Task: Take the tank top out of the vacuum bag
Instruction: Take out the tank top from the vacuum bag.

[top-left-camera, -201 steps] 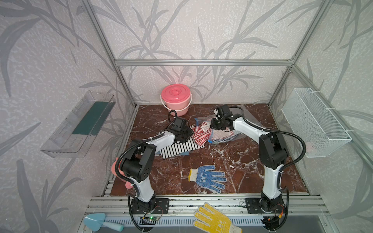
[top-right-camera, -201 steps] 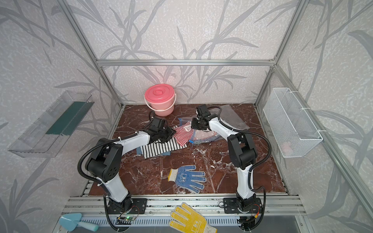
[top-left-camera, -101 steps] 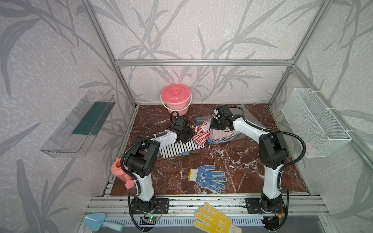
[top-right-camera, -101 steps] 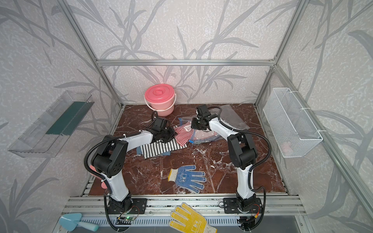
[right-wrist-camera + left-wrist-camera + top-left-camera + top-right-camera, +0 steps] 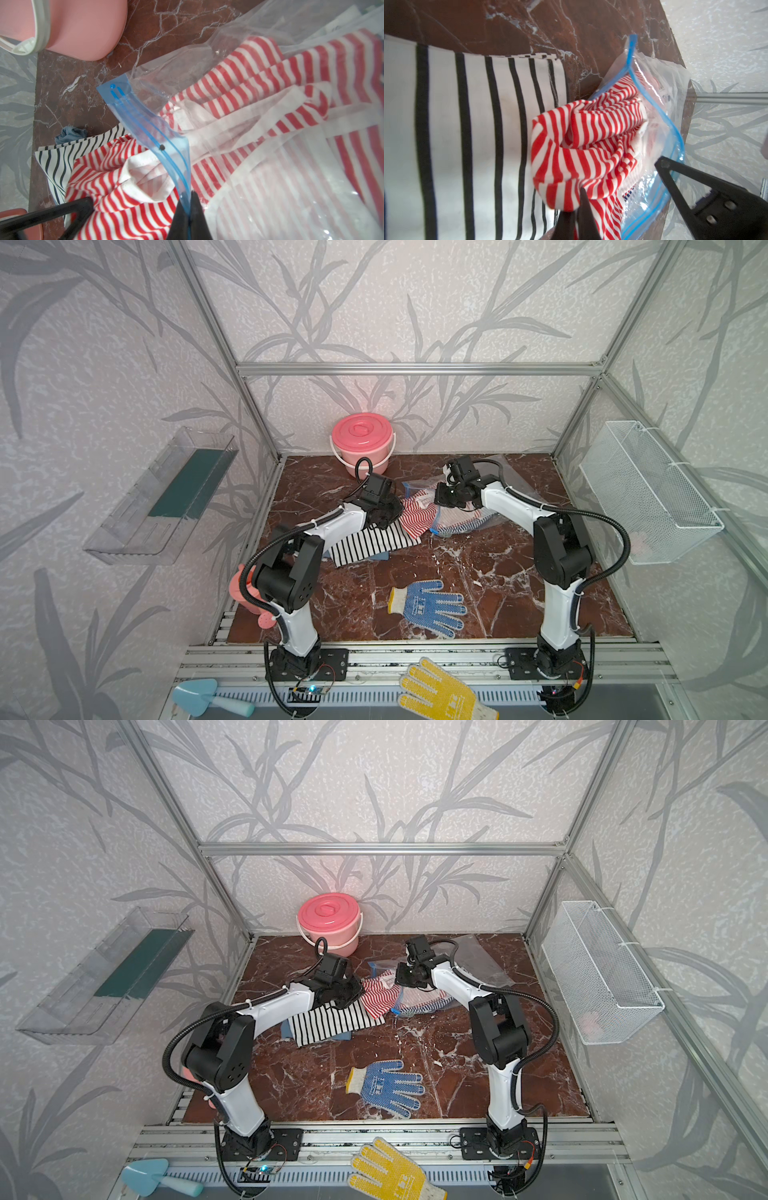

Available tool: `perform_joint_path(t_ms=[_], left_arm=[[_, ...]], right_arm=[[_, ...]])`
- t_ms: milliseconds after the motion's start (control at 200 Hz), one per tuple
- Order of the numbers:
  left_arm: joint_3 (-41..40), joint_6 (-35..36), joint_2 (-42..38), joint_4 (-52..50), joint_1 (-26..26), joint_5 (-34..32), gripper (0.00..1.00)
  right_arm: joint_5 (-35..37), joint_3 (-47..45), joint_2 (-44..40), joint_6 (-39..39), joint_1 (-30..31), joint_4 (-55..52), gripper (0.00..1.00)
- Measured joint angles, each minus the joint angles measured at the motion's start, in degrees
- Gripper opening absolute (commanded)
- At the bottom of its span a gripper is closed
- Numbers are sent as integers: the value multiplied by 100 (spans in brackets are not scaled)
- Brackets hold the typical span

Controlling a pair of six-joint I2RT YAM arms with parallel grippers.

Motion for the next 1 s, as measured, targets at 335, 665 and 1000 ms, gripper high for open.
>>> perform_joint_path(t_ms=[335, 665, 1000], left_arm=[[409, 898, -682, -765, 0, -542, 0], [629, 1360, -629, -1357, 28, -660, 0], [629, 1478, -632, -1679, 129, -737, 0]], right_arm=[[111, 31, 0, -85, 0, -332, 0], [284, 293, 2, -269, -9, -691, 0], [289, 293, 2, -411, -13, -726, 0]])
